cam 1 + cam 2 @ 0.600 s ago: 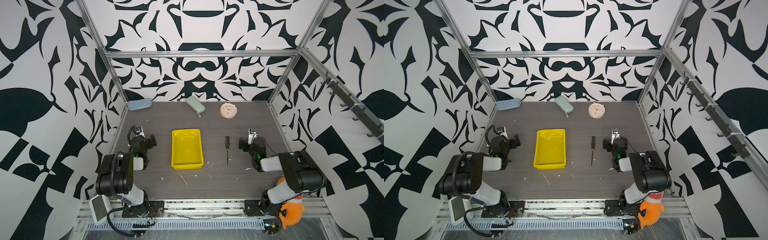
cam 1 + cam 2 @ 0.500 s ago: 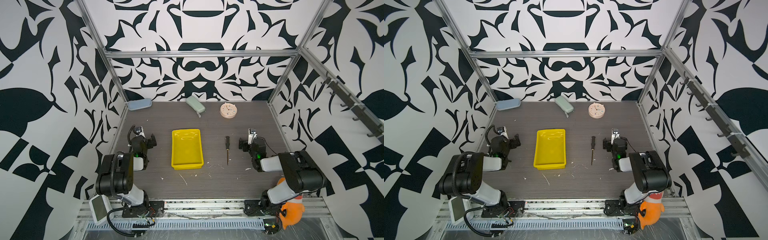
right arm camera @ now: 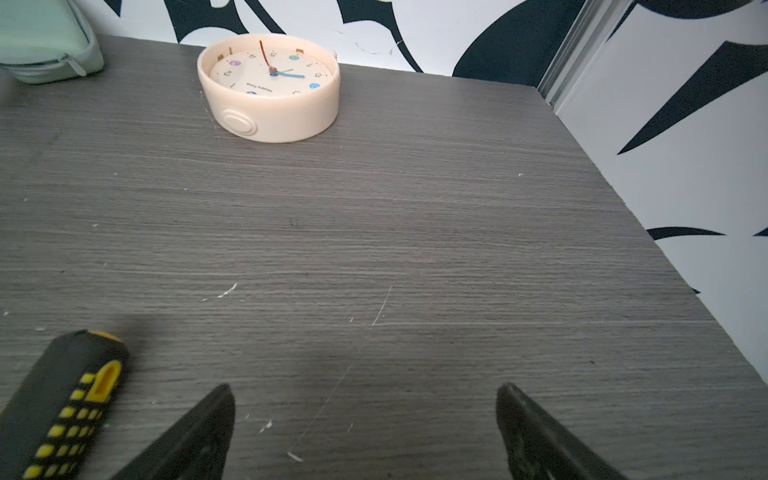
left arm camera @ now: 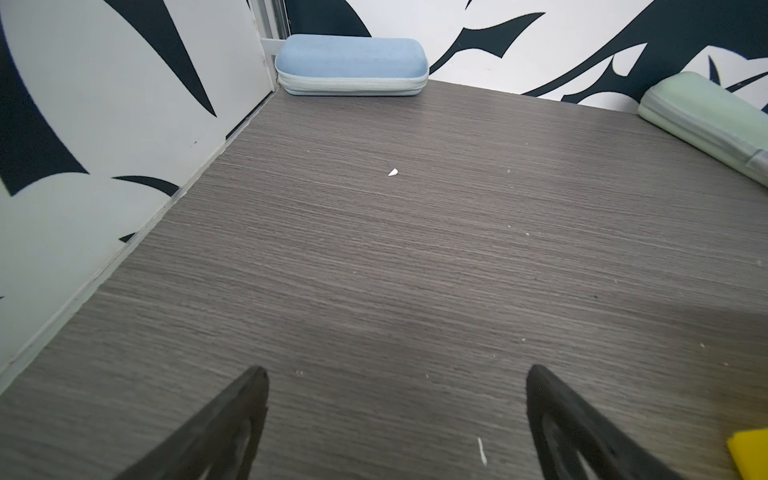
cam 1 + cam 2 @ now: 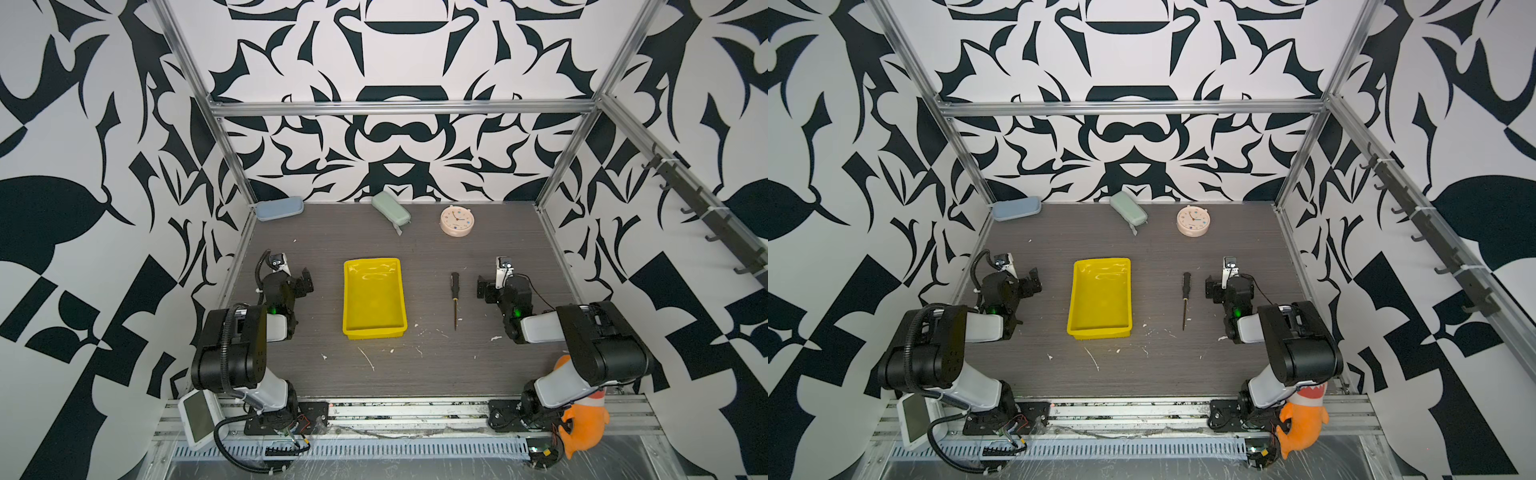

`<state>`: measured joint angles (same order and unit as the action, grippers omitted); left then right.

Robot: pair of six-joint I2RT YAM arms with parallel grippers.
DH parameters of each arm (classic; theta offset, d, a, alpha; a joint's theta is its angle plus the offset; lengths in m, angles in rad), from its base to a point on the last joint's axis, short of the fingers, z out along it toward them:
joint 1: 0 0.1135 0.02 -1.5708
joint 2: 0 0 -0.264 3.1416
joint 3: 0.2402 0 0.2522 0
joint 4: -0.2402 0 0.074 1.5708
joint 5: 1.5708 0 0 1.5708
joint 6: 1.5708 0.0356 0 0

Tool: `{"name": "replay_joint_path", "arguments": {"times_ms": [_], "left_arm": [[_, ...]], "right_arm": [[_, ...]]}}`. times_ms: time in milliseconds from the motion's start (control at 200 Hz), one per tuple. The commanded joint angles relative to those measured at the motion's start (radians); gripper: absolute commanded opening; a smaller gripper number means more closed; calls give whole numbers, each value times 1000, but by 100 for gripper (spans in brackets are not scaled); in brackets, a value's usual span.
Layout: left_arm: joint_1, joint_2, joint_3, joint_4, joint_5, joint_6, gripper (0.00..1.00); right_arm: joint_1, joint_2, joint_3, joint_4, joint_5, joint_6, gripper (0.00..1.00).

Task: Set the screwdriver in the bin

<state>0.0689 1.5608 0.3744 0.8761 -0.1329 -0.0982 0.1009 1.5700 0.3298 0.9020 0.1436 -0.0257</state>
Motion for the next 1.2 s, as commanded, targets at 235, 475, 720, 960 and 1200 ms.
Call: {"name": "replay_joint_path", "arguments": {"times_ms": [235, 475, 720, 960, 1200], "left_arm": [[1, -11, 13, 4, 10, -9, 99], [1, -13, 10, 7, 10, -8, 99], [-1, -17, -25, 65, 97, 28, 99], [-1, -55, -125, 234, 210, 69, 99], [-137, -493, 164, -539, 177, 51, 99]], "right_arm": [[6, -17, 11, 31, -2, -3, 100], [5, -19, 4, 44, 2, 2, 100], [16, -21, -61, 164, -41, -23, 100], [20, -12, -111, 270, -85, -46, 100], [19, -24, -106, 242, -76, -39, 100]]}}
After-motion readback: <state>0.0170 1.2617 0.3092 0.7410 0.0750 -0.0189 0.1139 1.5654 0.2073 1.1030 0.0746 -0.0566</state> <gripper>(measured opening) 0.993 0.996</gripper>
